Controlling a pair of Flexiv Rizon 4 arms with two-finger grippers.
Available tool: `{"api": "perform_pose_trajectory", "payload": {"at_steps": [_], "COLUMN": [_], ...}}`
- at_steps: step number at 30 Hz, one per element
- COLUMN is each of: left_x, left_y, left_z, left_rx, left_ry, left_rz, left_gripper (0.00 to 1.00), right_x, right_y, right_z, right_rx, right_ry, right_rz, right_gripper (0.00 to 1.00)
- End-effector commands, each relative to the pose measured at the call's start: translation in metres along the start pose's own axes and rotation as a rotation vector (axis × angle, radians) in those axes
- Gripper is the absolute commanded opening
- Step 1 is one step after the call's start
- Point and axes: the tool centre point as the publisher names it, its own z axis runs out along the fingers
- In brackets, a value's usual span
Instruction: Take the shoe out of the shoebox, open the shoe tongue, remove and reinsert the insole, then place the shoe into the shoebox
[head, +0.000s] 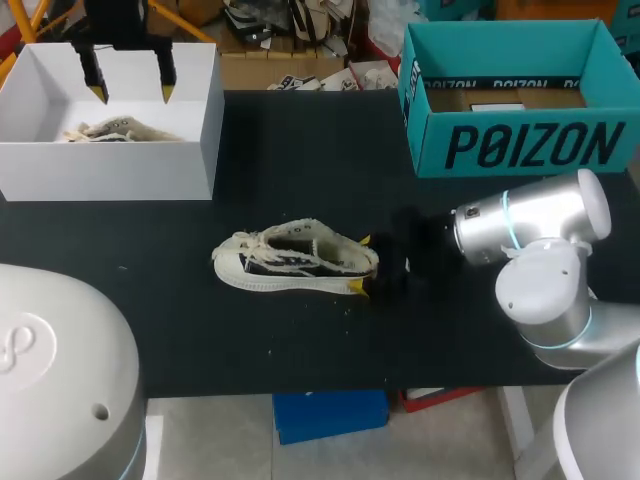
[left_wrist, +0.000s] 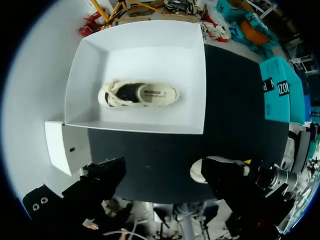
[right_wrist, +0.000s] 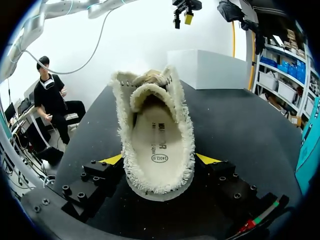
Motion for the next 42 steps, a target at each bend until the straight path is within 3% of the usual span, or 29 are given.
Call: {"api": "perform_pose_trajectory", "payload": {"at_steps": [1,8,26,35,42], "left_x": [0.026,0.076,0.076,0.146,0.178], "left_y": [0.027,0.076,0.077,0.093,0.111], "left_z": [0.004,0.019,0.014,0.033,0.055], "left_rx": [0.028,0.057,0.060,0.017,-0.027], "left_ry": [-0.018,-0.037,-0.017,-0.024,-0.062], "left_rz": [-0.002,0.041,0.066,0.218,0.263], "left_gripper": [1.00,1.00,1.00,1.00,1.00], "right_x": [-0.001,-0.001,-0.001,-0.001,-0.001], "right_y": [0.001,0.001,0.001,0.001,0.001], "right_z": [0.001,0.001,0.001,0.001,0.001], "right_rx": [0.005,0.005,0.005,0.005,0.005], "right_ry": [0.000,0.000,0.000,0.000,0.000], "right_rz": [0.002,0.002,0.002,0.002,0.002], "right_gripper": [0.00,0.00,0.00,0.00,0.00]}}
